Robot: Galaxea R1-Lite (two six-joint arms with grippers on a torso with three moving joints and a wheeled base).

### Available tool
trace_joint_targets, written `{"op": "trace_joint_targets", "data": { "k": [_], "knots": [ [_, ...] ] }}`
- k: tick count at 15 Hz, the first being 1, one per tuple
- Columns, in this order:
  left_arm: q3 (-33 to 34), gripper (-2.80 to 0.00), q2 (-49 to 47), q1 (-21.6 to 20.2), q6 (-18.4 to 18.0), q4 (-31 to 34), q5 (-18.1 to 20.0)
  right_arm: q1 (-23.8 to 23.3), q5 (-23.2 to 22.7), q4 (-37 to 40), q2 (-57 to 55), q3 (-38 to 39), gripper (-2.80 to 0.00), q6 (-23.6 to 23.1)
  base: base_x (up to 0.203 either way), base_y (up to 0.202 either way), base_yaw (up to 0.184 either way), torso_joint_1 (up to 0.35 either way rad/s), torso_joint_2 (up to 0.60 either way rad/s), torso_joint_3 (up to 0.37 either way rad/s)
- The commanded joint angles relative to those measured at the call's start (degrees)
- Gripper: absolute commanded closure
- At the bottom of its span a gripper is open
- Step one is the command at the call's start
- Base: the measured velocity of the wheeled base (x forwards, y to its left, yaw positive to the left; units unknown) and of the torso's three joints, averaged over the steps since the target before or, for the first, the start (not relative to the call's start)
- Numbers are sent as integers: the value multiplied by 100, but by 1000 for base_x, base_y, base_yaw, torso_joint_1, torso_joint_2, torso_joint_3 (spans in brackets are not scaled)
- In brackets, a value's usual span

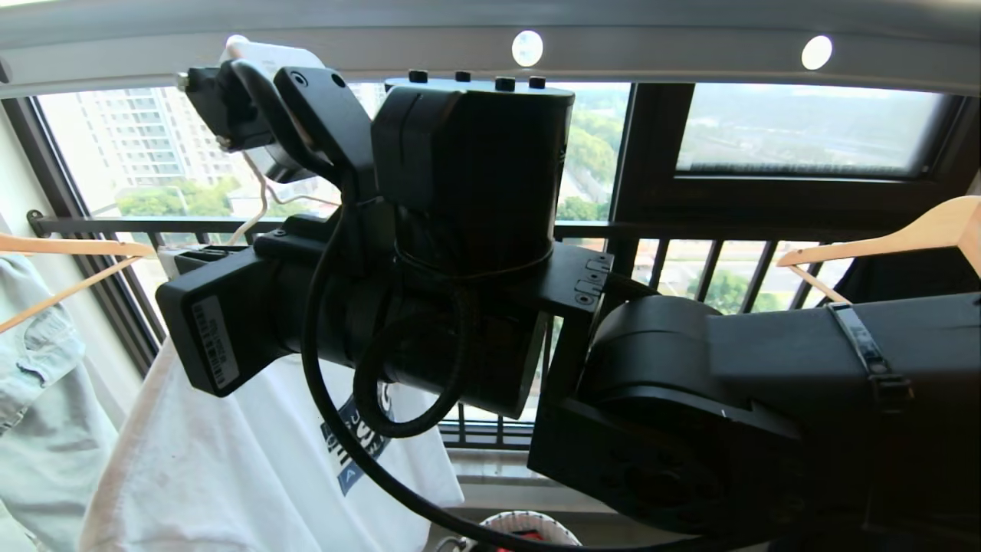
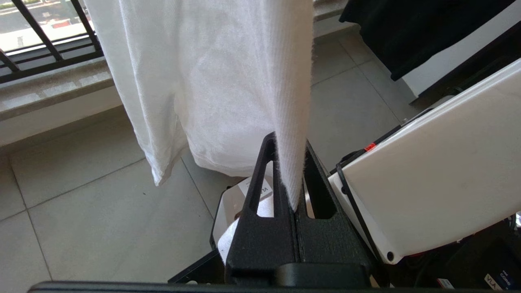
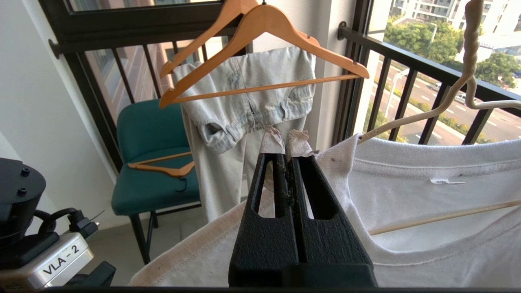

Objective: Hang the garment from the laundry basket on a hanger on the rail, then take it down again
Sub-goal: Take the clothes off the clothes rack

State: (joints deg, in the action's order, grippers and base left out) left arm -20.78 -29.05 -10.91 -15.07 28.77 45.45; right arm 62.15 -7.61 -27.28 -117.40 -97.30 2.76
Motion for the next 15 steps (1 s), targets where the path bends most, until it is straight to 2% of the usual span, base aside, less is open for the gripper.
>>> {"op": "trace_joint_targets", "data": {
  "k": [1, 5, 15],
  "knots": [
    [-13, 0, 22, 1, -5, 18, 26, -1, -2, -6, -147, -156, 0, 6, 0, 0, 0, 0, 0, 0],
    [-5, 0, 75, 1, -5, 23, 26, -10, 5, 30, -443, -387, 0, -3, 0, 0, 0, 0, 0, 0],
    [-66, 0, 72, 1, -5, 15, 26, -142, 5, -5, -609, -350, 0, 6, 0, 0, 0, 0, 0, 0]
  ]
}}
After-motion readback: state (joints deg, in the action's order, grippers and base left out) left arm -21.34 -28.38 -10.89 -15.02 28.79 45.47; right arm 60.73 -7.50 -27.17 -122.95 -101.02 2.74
